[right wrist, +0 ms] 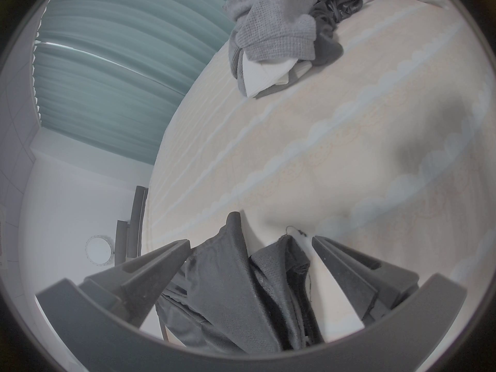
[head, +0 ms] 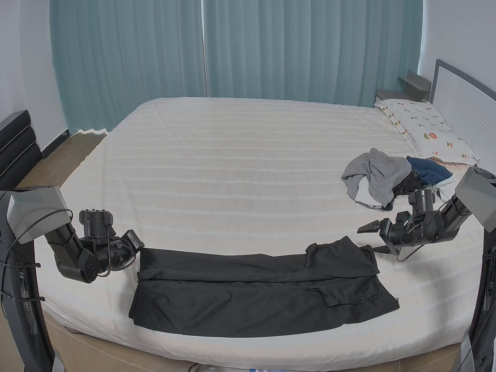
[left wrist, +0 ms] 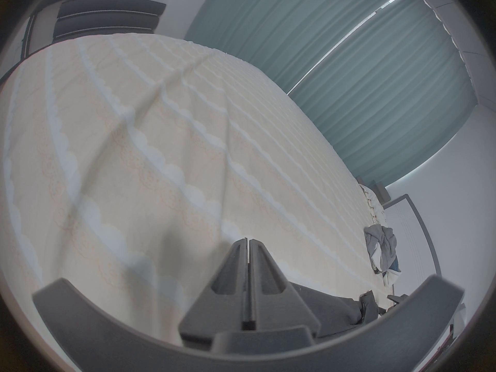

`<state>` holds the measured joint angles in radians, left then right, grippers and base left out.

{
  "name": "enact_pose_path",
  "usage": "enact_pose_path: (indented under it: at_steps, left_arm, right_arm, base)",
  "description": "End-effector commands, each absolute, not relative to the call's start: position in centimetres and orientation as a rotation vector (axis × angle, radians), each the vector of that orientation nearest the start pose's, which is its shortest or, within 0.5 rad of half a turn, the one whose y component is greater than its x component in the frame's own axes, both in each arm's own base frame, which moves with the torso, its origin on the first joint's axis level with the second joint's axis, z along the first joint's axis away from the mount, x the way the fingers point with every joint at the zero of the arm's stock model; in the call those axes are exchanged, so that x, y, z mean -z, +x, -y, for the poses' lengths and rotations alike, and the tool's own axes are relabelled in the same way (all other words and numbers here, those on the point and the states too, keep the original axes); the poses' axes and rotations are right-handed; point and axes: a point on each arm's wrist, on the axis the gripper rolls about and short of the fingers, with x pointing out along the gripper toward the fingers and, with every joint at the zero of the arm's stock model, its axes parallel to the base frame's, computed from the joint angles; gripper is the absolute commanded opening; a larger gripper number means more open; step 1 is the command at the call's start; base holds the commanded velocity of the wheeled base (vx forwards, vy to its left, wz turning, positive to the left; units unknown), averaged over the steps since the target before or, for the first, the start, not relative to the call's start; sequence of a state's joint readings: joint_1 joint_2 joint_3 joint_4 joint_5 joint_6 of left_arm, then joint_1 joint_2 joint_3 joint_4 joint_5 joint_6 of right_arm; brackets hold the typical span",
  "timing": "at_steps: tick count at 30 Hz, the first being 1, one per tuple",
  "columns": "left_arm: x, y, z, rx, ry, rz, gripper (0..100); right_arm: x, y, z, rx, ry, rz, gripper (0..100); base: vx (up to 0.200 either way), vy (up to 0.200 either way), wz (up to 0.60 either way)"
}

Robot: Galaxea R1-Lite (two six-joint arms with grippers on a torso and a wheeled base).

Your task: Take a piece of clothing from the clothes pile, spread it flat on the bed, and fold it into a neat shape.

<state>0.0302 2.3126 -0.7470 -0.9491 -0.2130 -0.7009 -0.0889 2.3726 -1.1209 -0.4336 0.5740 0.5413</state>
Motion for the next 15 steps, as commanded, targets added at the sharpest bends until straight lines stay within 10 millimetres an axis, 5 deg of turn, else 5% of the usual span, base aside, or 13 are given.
enact_pose_path:
  at_steps: [1,7,8,15]
  left_arm:
    - [0.6,36.2,-1.0,-0.049,-0.753,-0.633,0]
    - [0.9,36.2,-1.0,-0.051,-0.749,-0.641,0]
    - [0.9,36.2,-1.0,-0.051,-0.749,-0.642,0]
    - [0.9,36.2,-1.2,-0.057,-0.751,-0.640,0]
  right_arm:
    - [1.3,41.1,1.8,-0.243,0.766,-0.914,100]
    - [1.8,41.4,1.7,-0.230,0.761,-0.915,100]
    - [2.2,41.5,1.6,-0.228,0.760,-0.922,0]
    - [2.8,42.2,1.3,-0.157,0.726,-0.910,0]
  base:
    - [0.000,0.000,0.00]
    - [0.000,0.000,0.00]
    - [0.000,0.000,0.00]
    - [0.000,0.000,0.00]
